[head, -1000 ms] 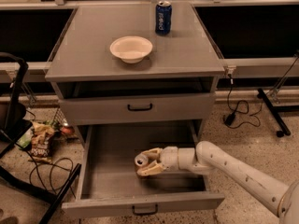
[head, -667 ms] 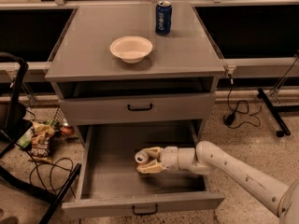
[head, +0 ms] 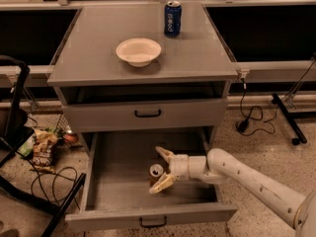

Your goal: Place orange can into middle drawer

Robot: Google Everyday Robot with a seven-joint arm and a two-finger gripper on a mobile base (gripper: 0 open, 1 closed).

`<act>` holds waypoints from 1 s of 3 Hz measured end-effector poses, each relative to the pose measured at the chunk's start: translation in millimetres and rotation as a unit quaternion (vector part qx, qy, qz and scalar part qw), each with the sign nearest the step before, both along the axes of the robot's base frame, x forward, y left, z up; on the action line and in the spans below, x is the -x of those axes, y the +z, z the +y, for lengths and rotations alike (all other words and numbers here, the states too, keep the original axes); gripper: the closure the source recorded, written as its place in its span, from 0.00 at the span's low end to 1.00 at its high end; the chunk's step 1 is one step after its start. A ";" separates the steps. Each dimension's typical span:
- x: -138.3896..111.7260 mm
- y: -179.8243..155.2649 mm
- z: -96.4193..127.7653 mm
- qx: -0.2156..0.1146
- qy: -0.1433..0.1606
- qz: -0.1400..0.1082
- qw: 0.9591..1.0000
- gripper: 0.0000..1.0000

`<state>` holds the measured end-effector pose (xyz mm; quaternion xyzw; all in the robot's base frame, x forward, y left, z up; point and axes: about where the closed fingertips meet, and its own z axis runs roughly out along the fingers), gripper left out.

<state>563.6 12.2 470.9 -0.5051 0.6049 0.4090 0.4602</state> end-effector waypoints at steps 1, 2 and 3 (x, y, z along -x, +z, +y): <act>-0.3 3.9 0.7 0.001 0.005 -0.001 1.000 0.00; 19.1 67.6 -4.3 0.015 0.066 -0.043 0.997 0.00; 53.0 135.0 -18.9 0.044 0.143 -0.071 0.986 0.00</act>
Offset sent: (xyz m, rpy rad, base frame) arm -0.0322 -0.0120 0.1492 -0.0481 -0.2128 0.2651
